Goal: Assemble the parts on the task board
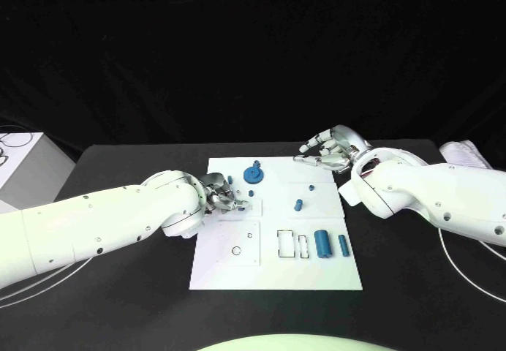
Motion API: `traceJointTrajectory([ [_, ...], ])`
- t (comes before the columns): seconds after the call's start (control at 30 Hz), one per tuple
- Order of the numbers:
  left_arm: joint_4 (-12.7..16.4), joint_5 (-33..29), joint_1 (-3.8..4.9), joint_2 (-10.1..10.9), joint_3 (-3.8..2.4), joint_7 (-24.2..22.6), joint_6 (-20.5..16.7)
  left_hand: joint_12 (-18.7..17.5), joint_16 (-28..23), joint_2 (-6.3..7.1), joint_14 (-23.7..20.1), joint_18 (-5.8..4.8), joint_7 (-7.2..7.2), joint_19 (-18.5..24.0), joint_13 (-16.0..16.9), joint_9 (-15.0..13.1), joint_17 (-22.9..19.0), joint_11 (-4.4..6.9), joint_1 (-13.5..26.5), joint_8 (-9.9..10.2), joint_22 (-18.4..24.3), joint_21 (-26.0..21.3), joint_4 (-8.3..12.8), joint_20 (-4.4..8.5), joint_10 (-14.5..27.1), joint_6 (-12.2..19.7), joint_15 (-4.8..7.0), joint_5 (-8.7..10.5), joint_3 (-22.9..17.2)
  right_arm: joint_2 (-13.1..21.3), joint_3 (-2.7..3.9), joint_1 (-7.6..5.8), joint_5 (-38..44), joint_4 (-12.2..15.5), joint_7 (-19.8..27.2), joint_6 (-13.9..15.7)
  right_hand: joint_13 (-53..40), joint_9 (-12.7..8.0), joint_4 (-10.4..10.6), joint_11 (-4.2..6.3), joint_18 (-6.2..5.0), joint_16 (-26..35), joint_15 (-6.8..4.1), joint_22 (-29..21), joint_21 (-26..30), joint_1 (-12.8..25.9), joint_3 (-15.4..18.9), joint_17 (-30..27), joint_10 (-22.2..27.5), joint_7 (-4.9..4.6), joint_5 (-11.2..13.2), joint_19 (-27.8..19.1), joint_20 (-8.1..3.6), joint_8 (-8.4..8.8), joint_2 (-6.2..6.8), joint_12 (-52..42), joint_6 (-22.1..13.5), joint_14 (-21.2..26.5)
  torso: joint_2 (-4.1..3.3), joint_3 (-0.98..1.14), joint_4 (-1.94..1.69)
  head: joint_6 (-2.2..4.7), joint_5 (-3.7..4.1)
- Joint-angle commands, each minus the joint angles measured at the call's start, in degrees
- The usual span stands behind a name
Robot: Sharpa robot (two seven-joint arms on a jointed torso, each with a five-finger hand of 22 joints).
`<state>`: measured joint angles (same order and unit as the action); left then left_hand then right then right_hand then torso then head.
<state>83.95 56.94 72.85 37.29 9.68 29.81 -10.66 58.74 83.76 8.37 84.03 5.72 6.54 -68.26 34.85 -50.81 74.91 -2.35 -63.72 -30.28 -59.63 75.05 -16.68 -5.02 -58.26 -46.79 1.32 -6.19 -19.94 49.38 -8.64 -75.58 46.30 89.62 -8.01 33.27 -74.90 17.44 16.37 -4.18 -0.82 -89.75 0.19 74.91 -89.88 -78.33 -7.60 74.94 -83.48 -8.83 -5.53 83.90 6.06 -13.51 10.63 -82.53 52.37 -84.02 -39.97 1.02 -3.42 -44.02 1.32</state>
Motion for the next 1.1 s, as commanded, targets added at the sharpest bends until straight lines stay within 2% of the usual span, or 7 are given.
traceJointTrajectory([
  [0.03, 0.02, 0.79, -0.17, -0.31, 0.04, -0.57, -0.24, -0.12, -0.11, 0.44, 0.42, 0.85, -0.03, 0.10, -0.08, 0.05, 3.13, -0.06, 0.02, 0.05, -0.06, -0.24, -0.21, -0.20, 0.26, -0.19, -0.35, -0.01, -0.06, -0.01, 0.02, 0.05, 0.58, 0.03, 0.88, -0.31, -8.52, 0.06, 0.02, 0.01, 0.82, 0.31, -0.19, 15.09, -0.12, -0.08, 0.24, 13.90, 0.23, -0.01, -0.03, 6.10, -0.10, -0.37, -0.44, 0.20, -0.57, -5.66, 0.00, -0.02, 0.00, -0.02, 0.08],
  [0.23, -0.14, 0.76, -0.19, -0.64, 0.04, -0.54, 0.20, -0.09, -0.04, 0.39, 0.49, 0.84, -0.16, -0.05, -0.21, 0.28, 3.20, 0.05, -0.60, -0.14, -0.14, -0.24, -0.08, -0.21, 0.22, -0.39, -0.29, -0.08, -0.42, -0.04, 0.01, 0.05, 0.59, 0.01, 0.89, -0.32, -8.46, 0.06, 0.01, 0.01, 0.82, 0.38, -0.19, 15.09, -0.12, -0.08, 0.26, 13.78, 0.30, -0.01, -0.03, 6.10, -0.10, -0.38, -0.44, 0.27, -0.58, -5.62, 0.02, -0.05, -0.03, 0.00, 0.20],
  [0.4, -0.41, 0.67, -0.19, -0.89, 0.04, -0.43, 1.54, -0.07, 0.14, 0.47, 0.67, 0.79, -0.49, -0.41, -0.67, 1.04, 3.40, 0.37, -3.74, -0.85, -0.30, -0.28, -0.01, -0.05, 0.15, -0.83, -0.02, -0.15, -2.76, -0.03, 0.01, 0.05, 0.63, 0.02, 0.86, -0.36, -8.32, 0.07, 0.00, 0.01, 0.82, 0.50, -0.20, 15.09, -0.12, -0.09, 0.27, 13.52, 0.44, -0.01, -0.03, 6.10, -0.10, -0.40, -0.45, 0.44, -0.59, -5.55, 0.00, -0.03, -0.07, -0.05, 0.29],
  [0.7, -1.01, 0.64, -0.20, -1.30, 0.05, -0.24, 2.86, 0.08, 0.43, 0.39, 0.91, 0.69, -0.82, -0.84, -0.91, 1.36, 3.78, 0.67, -5.05, -1.65, -0.77, -0.09, -0.01, 0.12, -0.06, -1.28, 0.23, -0.19, -4.79, 0.00, 0.01, 0.05, 0.70, 0.06, 0.84, -0.41, -8.28, 0.07, 0.00, 0.01, 0.82, 0.55, -0.20, 15.09, -0.12, -0.10, 0.27, 13.41, 0.48, -0.01, -0.04, 6.10, -0.10, -0.42, -0.46, 0.48, -0.60, -5.52, -0.01, -0.06, -0.02, -0.16, 0.42],
  [0.87, -1.01, 0.64, -0.20, -1.32, 0.05, -0.17, 2.88, 0.78, 0.85, 0.30, 1.23, 0.54, -1.25, -1.47, -0.41, 1.51, 4.37, 1.07, -7.16, -3.04, -1.53, 0.27, 0.13, 0.42, -0.72, -1.37, 0.58, -0.10, -8.62, 0.02, 0.01, 0.05, 0.71, 0.05, 0.84, -0.42, -8.28, 0.07, 0.00, 0.01, 0.82, 0.55, -0.20, 15.09, -0.12, -0.10, 0.27, 13.41, 0.48, -0.01, -0.04, 6.10, -0.10, -0.42, -0.46, 0.48, -0.60, -5.52, -0.01, -0.06, -0.02, -0.16, 0.45],
  [1.1, -0.56, -0.24, -0.24, -1.22, 0.04, -0.14, 2.21, 1.93, 1.52, 0.34, 1.72, 0.34, -2.14, -2.15, 0.41, 0.21, 5.38, 1.89, -10.79, -7.32, -2.58, 0.80, 0.84, 0.99, -1.95, -0.78, 1.26, 0.12, -16.44, 0.01, 0.01, 0.05, 0.71, 0.04, 0.89, -0.46, -8.29, 0.09, -0.01, 0.02, 0.82, 0.61, -0.20, 15.09, -0.12, -0.12, 0.29, 13.30, 0.47, 0.00, -0.04, 6.10, -0.10, -0.47, -0.49, 0.46, -0.61, -5.49, -0.02, -0.07, -0.07, -0.20, 0.52],
])
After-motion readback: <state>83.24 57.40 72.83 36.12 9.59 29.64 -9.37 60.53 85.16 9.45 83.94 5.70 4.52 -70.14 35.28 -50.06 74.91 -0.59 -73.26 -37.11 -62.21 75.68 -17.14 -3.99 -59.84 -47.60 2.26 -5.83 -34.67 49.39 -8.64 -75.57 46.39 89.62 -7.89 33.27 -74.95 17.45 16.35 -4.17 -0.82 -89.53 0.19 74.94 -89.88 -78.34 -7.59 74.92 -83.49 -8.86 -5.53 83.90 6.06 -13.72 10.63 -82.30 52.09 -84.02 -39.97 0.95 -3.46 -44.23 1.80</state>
